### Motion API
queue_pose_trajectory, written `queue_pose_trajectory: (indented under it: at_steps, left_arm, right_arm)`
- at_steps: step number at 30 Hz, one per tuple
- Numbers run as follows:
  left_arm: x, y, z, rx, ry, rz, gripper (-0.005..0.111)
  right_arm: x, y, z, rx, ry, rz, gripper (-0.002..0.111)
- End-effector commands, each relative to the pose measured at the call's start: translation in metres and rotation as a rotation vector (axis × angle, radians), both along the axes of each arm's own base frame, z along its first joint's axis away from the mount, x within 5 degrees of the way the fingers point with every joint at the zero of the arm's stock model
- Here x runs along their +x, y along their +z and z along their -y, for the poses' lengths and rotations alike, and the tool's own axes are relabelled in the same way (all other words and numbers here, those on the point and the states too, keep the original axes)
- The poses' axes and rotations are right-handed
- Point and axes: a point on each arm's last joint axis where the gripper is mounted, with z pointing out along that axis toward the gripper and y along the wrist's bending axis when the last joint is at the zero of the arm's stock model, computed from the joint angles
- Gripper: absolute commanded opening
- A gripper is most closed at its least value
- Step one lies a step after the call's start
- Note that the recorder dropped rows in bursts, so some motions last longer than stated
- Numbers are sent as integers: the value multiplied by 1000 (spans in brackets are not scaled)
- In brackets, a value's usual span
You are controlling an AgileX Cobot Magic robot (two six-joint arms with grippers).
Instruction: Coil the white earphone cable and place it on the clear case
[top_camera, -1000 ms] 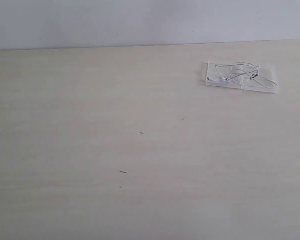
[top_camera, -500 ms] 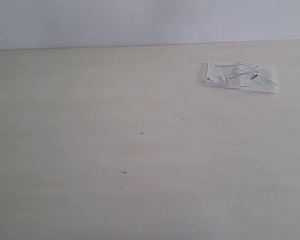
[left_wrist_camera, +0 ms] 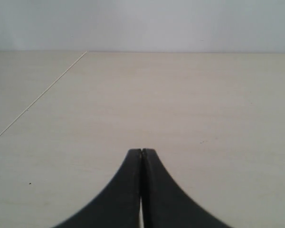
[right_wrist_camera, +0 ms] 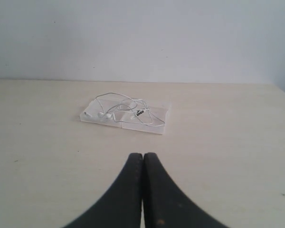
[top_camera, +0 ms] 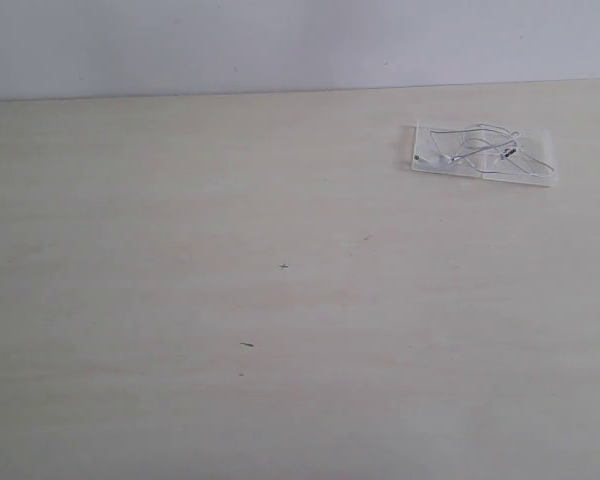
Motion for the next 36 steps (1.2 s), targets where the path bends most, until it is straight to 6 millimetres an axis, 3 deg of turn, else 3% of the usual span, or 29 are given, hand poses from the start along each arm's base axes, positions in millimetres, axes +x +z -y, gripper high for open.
queue_pose_trajectory:
  at_steps: [1,15,36]
  left_arm:
    - [1,1,2,3,-40,11,0]
    - [4,1,12,2,-240,11,0]
    - [4,1,12,2,-240,11,0]
  right_arm:
    - [0,-1,0,5,-8,0,0]
    - [0,-1,0,3,-8,0,0]
    - [0,-1,0,3,-8,0,0]
